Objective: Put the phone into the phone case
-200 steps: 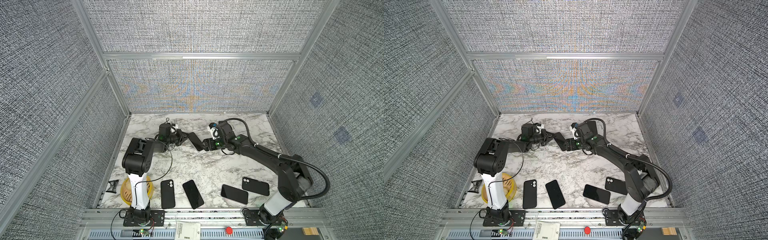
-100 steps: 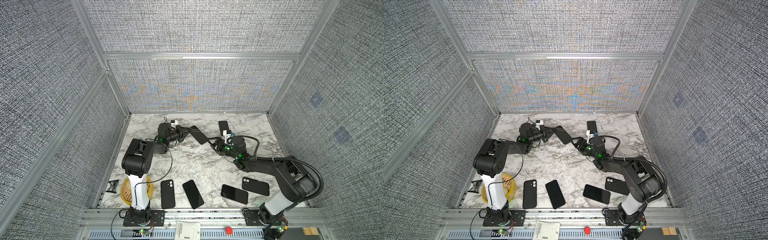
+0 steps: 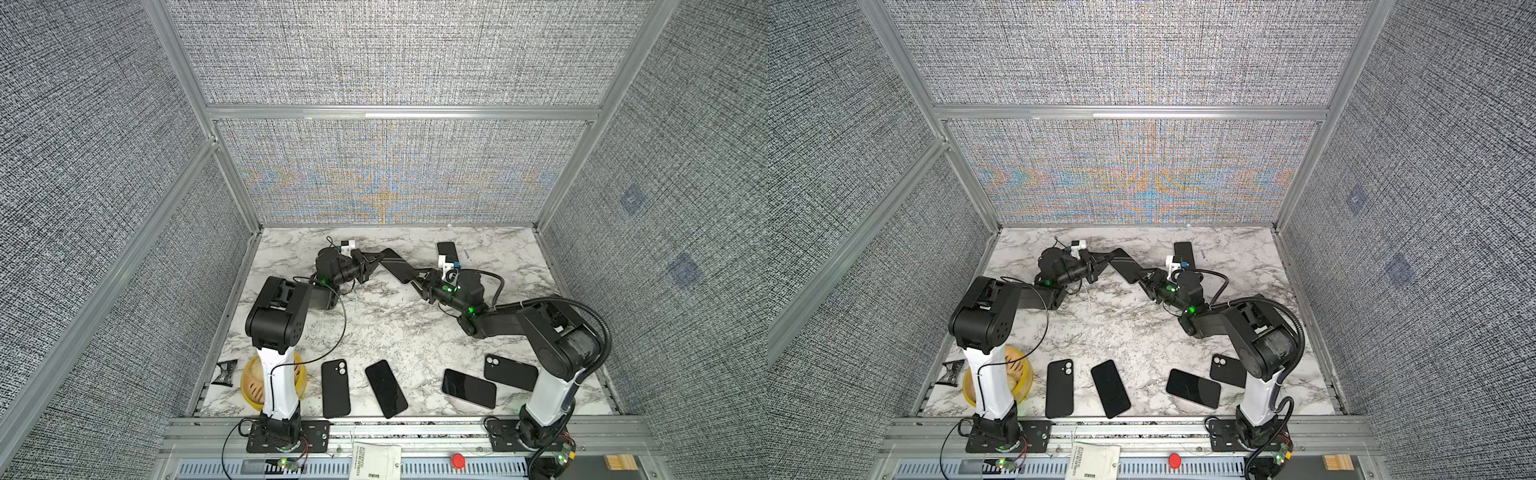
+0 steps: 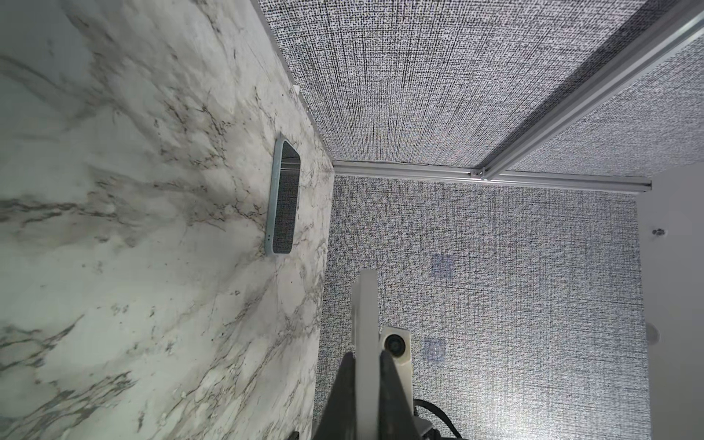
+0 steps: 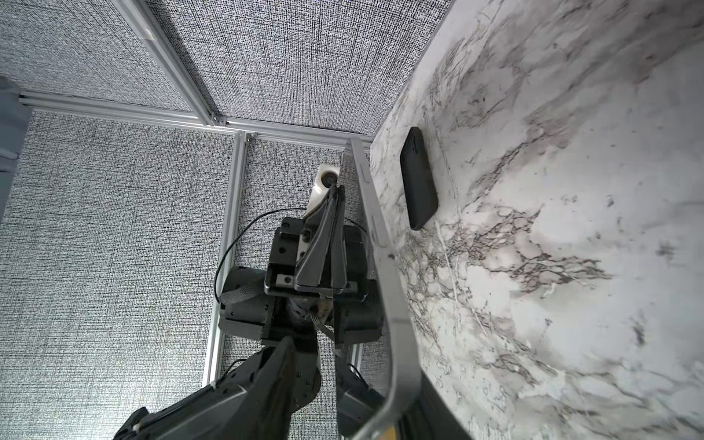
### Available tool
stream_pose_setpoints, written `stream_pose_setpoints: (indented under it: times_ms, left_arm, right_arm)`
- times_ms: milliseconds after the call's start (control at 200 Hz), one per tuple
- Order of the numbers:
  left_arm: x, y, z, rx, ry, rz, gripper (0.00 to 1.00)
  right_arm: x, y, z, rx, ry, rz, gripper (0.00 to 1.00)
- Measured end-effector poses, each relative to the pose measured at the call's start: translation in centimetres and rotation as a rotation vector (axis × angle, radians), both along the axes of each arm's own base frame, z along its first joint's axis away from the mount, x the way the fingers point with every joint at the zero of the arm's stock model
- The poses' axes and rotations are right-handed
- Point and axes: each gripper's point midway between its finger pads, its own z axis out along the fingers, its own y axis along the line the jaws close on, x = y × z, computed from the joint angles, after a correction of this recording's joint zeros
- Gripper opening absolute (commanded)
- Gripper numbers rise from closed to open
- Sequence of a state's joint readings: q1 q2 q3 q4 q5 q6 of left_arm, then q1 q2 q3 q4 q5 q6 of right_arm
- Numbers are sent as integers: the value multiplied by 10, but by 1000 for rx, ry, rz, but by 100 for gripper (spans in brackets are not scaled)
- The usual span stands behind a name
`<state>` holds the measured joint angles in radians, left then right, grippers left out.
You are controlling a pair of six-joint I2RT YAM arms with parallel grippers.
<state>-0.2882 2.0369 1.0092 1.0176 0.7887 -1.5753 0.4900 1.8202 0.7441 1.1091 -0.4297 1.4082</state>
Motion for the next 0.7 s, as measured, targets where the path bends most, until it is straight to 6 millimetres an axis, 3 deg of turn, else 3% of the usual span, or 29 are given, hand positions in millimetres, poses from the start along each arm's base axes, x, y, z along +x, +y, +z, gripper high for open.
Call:
stream_pose_setpoints:
  times_ms: [495, 635, 700]
  left_arm:
    - [-6, 1, 4, -20, -16, 1, 6]
    - [-6, 1, 6, -18, -36, 2, 12]
    - [-5, 2, 8, -17, -49, 2, 20]
  right_arm:
    - [-1, 1, -1, 16, 20, 1, 12]
    - [0, 1, 1, 34, 27, 1, 8]
    - [0, 1, 2, 34, 25, 1, 6]
